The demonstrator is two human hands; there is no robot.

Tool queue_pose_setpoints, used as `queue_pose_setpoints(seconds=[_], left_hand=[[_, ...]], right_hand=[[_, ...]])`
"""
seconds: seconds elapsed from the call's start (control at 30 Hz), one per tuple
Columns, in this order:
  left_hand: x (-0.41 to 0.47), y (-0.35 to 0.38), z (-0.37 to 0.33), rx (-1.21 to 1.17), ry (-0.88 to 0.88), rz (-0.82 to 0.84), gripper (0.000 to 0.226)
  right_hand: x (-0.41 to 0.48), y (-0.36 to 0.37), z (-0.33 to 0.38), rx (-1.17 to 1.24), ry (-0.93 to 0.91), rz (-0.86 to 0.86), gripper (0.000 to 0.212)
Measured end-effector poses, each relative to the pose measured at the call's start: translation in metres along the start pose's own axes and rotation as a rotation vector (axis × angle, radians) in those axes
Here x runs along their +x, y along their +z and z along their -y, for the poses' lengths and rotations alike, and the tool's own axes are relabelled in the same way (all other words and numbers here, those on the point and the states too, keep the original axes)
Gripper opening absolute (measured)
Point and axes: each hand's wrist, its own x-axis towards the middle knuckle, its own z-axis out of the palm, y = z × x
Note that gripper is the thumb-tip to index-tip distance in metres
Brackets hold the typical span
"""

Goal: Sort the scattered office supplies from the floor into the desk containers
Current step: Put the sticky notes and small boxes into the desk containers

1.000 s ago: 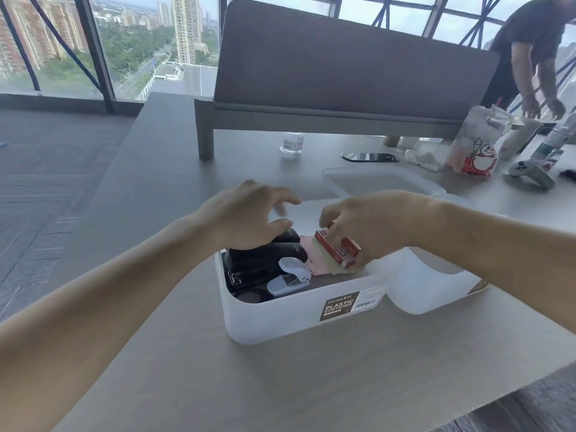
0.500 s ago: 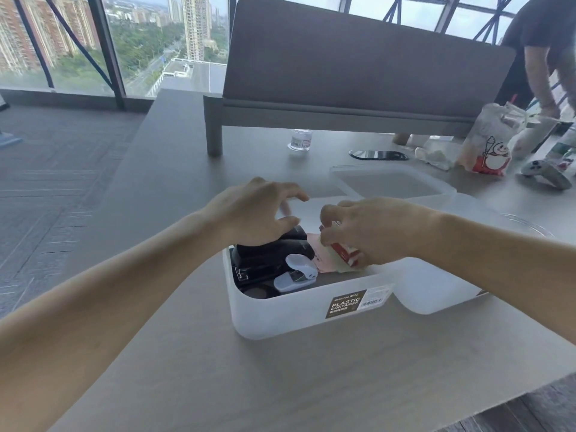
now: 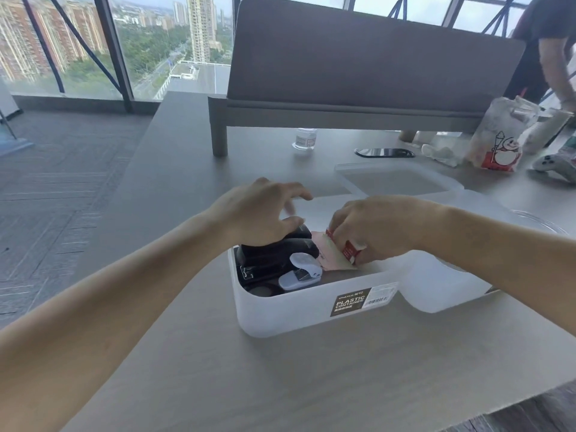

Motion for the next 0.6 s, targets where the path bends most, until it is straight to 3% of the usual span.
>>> queue_pose_setpoints(seconds=[0.3, 0.4, 0.6], left_hand=[[0.002, -0.005, -0.011, 0.1, 0.017, -0.006, 0.041], [0.0, -0.017, -0.033, 0.169, 0.079, -0.047, 0.04], [-0.005, -0.011, -0.163, 0.022, 0.373, -0.071, 0.022]], right_hand=[[-0.006, -0.008, 0.01, -0.05, 0.111, 0.04, 0.033], [-0.042, -0.03, 0.014, -0.007, 0.193, -0.093, 0.041], [-0.196, -0.021, 0.038, 0.13, 0.527, -0.361, 0.026]])
